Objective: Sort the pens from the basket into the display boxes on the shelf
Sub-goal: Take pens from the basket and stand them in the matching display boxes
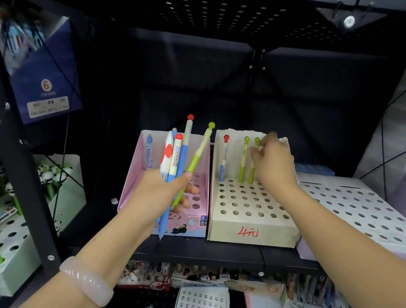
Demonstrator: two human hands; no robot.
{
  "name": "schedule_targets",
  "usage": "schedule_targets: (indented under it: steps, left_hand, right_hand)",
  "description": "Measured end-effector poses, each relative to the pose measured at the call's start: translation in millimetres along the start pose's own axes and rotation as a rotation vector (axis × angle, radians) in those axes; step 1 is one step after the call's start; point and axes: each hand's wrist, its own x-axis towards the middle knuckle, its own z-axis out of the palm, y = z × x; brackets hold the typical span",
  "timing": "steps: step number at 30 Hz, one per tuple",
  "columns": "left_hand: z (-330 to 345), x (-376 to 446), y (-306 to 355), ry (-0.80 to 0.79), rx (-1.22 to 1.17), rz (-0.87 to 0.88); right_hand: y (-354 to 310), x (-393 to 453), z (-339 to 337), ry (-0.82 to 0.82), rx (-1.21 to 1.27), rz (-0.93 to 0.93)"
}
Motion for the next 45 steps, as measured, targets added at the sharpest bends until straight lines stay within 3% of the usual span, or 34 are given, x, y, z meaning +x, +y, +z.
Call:
schedule_targets:
  steps: [2, 5, 7, 10, 13, 16, 19, 27, 33, 35, 37, 39, 40, 43, 45]
  left_hand:
    - [4.5, 0.0, 1.2, -0.003, 0.008, 0.008]
    - [13.1, -0.5, 2.6, -0.014, -0.002, 0.018]
    - [18.3, -0.9, 3.9, -0.016, -0.018, 0.018]
    - [23.0, -1.1, 5.1, -0.028, -0.036, 0.001]
    - [21.1, 0.0, 4.8, -0.021, -0.005, -0.004]
    - [15.8, 1.5, 3.1, 0.011, -0.033, -0.037]
    - [12.7, 2.1, 1.0, 0.02, -0.092, -0.081]
    - [8.0, 1.2, -1.4, 0.008, -0.117, -0.095]
    - [8.5, -0.3, -3.0, 0.003, -0.115, -0.107]
    - [8.3, -1.1, -2.9, -0.007, -0.117, -0.105]
    - [7.9, -2.0, -2.8, -0.017, -0.113, -0.094]
    - [8.1, -2.3, -2.1, -0.026, -0.094, -0.077]
    - [8.2, -2.3, -1.7, -0.032, -0.084, -0.068]
    - [8.0, -1.3, -0.9, -0.051, -0.059, -0.055]
    - [7.7, -1.2, -1.3, -0.072, -0.033, -0.061]
  right_hand:
    - [-16.9, -6.0, -6.1, 0.028, 0.255, -0.011]
    - [-43.8, -21.6, -11.2, -0.399, 0.728, 0.013]
    - [-50.8, -33.1, -11.1, -0.581, 0.783, -0.054]
    - [-47.2, -33.2, -11.6, -0.522, 0.829, -0.056]
    - [-33.8, -13.6, -20.4, -0.307, 0.98, 0.109]
    - [-7.3, 4.9, -24.6, -0.07, 0.727, 0.161]
    - [13.0, 2.9, -16.1, -0.023, 0.408, 0.098]
    - [9.7, 0.4, -3.2, -0.089, 0.076, -0.125]
    - [10.5, -12.9, 6.9, -0.446, -0.09, -0.082]
    - [10.7, -16.3, 6.5, -0.401, -0.1, -0.049]
    - [6.2, -18.3, 1.5, -0.229, -0.115, -0.021]
    - [-4.7, -20.0, -5.1, -0.048, -0.008, -0.011]
    - [-13.5, -20.2, -8.2, -0.041, 0.119, -0.007]
    - [-46.8, -23.3, -14.8, -0.301, 0.588, 0.015]
    - [-63.7, -27.9, -16.1, -0.467, 0.694, 0.008]
